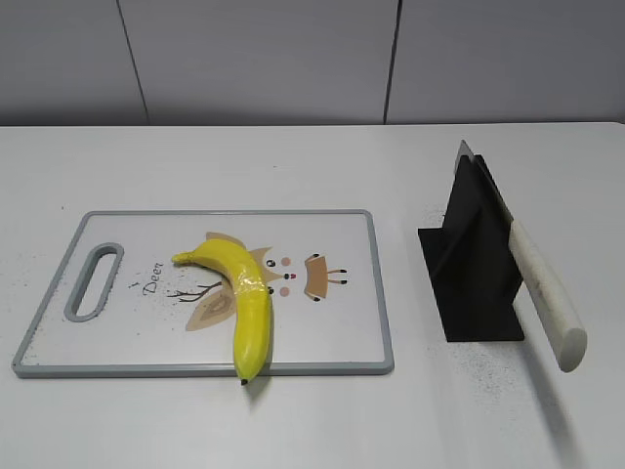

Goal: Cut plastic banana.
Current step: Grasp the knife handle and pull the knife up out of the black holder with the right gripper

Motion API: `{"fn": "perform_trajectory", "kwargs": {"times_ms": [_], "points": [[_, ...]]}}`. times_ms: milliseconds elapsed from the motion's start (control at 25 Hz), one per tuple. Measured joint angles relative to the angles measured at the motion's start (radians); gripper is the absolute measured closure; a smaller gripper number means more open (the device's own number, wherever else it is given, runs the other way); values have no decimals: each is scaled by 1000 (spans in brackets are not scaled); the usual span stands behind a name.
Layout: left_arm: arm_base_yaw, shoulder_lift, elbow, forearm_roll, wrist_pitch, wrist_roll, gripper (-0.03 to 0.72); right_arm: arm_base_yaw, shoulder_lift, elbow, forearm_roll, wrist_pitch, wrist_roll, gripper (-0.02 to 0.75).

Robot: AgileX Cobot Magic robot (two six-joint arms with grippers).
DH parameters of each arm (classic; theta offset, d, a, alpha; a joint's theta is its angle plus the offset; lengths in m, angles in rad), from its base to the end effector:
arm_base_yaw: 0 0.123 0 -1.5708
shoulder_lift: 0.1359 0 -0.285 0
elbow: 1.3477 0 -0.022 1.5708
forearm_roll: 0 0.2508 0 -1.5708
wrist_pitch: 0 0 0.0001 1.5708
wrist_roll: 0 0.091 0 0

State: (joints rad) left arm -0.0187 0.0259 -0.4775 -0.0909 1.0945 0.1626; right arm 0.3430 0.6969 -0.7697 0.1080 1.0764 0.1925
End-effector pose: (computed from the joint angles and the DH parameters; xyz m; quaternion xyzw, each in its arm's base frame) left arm -0.0004 -0.0073 0.2687 0.0804 0.8693 -0.0104 0.4875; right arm 0.0984 0.0443 0.3237 -0.0621 0.9436 0.1362 0.2954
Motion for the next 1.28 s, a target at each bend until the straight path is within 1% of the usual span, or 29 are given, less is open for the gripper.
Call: {"fn": "perform_trajectory", "kwargs": {"times_ms": [120,240,400,640,1000,1200,1280], "points": [[0,0,0,0,0,0,101,15,79,-57,0,6,2,150],[0,0,0,0,0,0,101,28,147,-98,1,8,4,131],[0,0,0,0,0,0,101,33,248,-132,9,20,18,130],[0,0,0,0,0,0,101,33,445,-136,16,25,21,146],[0,0,0,0,0,0,104,33,701,-137,16,-73,22,154],[0,0,0,0,0,0,105,33,786,-137,16,-95,22,156],[0,0,0,0,0,0,105,33,807,-138,16,-106,22,171]]}}
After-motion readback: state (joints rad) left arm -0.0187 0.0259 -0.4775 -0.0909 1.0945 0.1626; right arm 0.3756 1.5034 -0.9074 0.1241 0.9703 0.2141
